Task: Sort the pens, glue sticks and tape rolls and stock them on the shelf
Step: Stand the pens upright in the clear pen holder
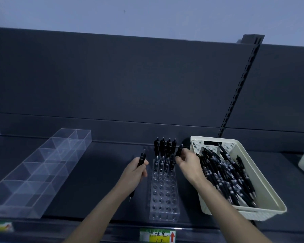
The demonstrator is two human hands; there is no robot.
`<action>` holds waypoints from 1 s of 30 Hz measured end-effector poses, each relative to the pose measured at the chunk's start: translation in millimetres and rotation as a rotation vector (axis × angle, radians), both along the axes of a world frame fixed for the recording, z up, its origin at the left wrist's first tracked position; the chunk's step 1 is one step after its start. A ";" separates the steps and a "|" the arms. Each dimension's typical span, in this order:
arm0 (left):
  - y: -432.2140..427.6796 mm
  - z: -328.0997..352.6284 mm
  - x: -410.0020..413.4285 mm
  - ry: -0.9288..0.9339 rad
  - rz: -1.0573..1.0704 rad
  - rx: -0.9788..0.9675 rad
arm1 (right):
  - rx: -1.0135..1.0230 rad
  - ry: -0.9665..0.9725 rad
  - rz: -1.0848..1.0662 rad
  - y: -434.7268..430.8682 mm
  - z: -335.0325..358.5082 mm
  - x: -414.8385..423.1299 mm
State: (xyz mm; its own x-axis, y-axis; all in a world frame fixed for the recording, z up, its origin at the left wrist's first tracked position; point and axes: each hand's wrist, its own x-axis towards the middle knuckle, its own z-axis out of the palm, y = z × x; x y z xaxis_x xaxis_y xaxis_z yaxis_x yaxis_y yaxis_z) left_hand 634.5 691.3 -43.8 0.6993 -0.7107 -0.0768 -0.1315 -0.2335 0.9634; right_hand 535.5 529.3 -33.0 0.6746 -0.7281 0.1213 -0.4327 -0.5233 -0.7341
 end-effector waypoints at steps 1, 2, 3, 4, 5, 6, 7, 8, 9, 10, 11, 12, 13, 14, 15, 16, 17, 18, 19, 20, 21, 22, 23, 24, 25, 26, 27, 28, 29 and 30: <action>0.1 -0.8 -0.1 0.002 -0.003 0.005 | 0.010 0.001 -0.004 1.1 -1.8 1.2; -0.2 -1.6 -0.2 0.004 -0.006 0.008 | 0.010 0.001 -0.008 1.9 -4.0 3.1; -0.4 -2.1 -0.3 0.007 -0.008 0.012 | 0.001 0.006 -0.018 3.0 -6.2 5.0; -1.1 -2.3 -0.2 0.009 -0.010 0.014 | -0.011 0.011 -0.032 3.8 -8.4 7.0; -1.6 -2.1 0.0 0.013 -0.011 0.014 | -0.019 0.013 -0.046 4.9 -9.3 8.6; -2.1 -1.3 0.1 0.017 -0.012 0.015 | -0.027 0.006 -0.057 5.4 -10.1 9.8; -2.1 -0.2 0.3 0.019 -0.012 0.014 | -0.029 0.000 -0.069 5.8 -10.3 10.2; -2.1 1.0 0.4 0.019 -0.013 0.010 | -0.030 -0.012 -0.080 5.7 -10.2 10.0; -2.1 2.1 0.1 0.014 -0.016 0.005 | -0.020 -0.025 -0.093 5.8 -9.3 9.0; -1.9 3.1 -0.4 0.006 -0.020 0.002 | -0.008 -0.043 -0.103 5.6 -8.3 8.1; -1.9 4.2 -1.2 -0.003 -0.026 0.002 | 0.001 -0.053 -0.109 5.2 -7.3 7.4; -2.0 5.1 -2.2 -0.006 -0.031 0.002 | -0.003 -0.053 -0.107 4.5 -6.7 7.0; -2.1 5.7 -3.0 0.000 -0.034 0.000 | -0.020 -0.040 -0.100 4.3 -5.9 6.6; -2.2 5.8 -3.9 0.013 -0.032 -0.003 | -0.044 -0.025 -0.089 4.5 -5.6 6.6; -2.1 5.7 -4.3 0.029 -0.024 -0.005 | -0.067 -0.012 -0.078 4.3 -5.5 6.8; -2.0 5.4 -4.3 0.041 -0.014 -0.007 | -0.084 -0.007 -0.067 4.1 -6.2 7.3; -1.7 5.2 -4.1 0.046 -0.004 -0.007 | -0.091 -0.006 -0.055 4.1 -6.9 7.6; -1.7 5.1 -4.0 0.043 0.001 -0.006 | -0.087 -0.007 -0.045 4.3 -7.4 8.0; -1.3 5.0 -3.9 0.035 0.002 -0.006 | -0.082 -0.003 -0.036 4.9 -7.8 8.2; -1.1 4.8 -4.0 0.025 0.001 -0.006 | -0.078 0.003 -0.031 5.1 -8.2 8.7; -0.8 4.4 -4.0 0.018 0.001 -0.009 | -0.078 0.014 -0.033 5.1 -8.5 9.4; -0.5 3.5 -3.9 0.019 0.002 -0.018 | -0.080 0.023 -0.039 4.7 -8.7 10.0; -0.3 2.3 -3.7 0.029 0.004 -0.032 | -0.080 0.031 -0.047 4.6 -8.6 10.6; 0.1 1.4 -3.7 0.041 0.007 -0.045 | -0.081 0.035 -0.052 4.3 -8.5 11.1; 0.5 0.6 -3.4 0.049 0.010 -0.057 | -0.082 0.039 -0.055 4.0 -8.2 11.3; 0.8 0.1 -3.2 0.052 0.013 -0.068 | -0.082 0.042 -0.056 3.9 -8.1 11.3; 1.2 0.0 -3.1 0.056 0.017 -0.085 | -0.081 0.041 -0.055 4.3 -7.6 10.7; 1.7 0.5 -3.3 0.056 0.022 -0.103 | -0.075 0.032 -0.054 5.0 -7.2 9.7; 2.4 1.6 -3.2 0.046 0.031 -0.118 | -0.062 0.014 -0.053 6.2 -6.6 8.0; 3.1 2.8 -3.1 0.027 0.041 -0.126 | -0.050 -0.007 -0.059 7.7 -6.1 5.8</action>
State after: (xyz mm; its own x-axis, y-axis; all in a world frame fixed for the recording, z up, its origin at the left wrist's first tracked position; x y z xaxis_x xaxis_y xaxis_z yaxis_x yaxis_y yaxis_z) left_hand 631.4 694.4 -41.0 0.7268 -0.6869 -0.0078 -0.0977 -0.1146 0.9886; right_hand 541.3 536.9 -39.1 0.6297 -0.7595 0.1633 -0.4590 -0.5333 -0.7105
